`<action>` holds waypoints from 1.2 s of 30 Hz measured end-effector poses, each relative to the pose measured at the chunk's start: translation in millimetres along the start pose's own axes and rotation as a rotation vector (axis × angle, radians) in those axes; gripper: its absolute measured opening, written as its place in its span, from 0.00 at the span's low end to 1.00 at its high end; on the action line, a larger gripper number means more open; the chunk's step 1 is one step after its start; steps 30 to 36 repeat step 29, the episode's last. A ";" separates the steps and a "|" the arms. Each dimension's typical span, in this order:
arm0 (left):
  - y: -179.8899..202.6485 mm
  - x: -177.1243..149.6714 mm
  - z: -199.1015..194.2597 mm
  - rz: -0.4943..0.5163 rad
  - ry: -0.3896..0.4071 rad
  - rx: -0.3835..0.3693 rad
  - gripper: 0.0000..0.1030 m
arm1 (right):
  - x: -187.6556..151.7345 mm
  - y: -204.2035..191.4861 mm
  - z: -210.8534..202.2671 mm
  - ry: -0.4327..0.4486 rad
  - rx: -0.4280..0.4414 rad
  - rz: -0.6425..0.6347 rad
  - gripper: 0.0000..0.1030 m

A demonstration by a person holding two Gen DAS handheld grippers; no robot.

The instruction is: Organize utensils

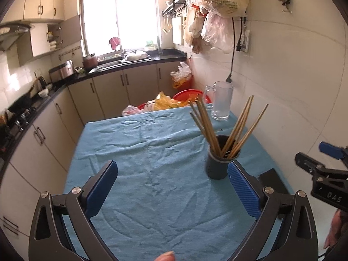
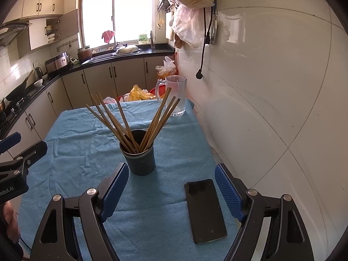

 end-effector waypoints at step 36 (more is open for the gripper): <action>-18.1 -13.8 -11.4 -0.007 -0.005 -0.015 0.98 | -8.6 -2.0 1.5 -0.022 0.009 0.007 0.82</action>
Point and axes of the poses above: each gripper's, at about its wrist camera, not at the fingertips, and z roughly the way its jaws point, y to its right, x to its top, the point moved 4 cm from there along z, roughly the way its jaws point, and after that the axes turned 7 degrees about -y, right-handed, at the moved point
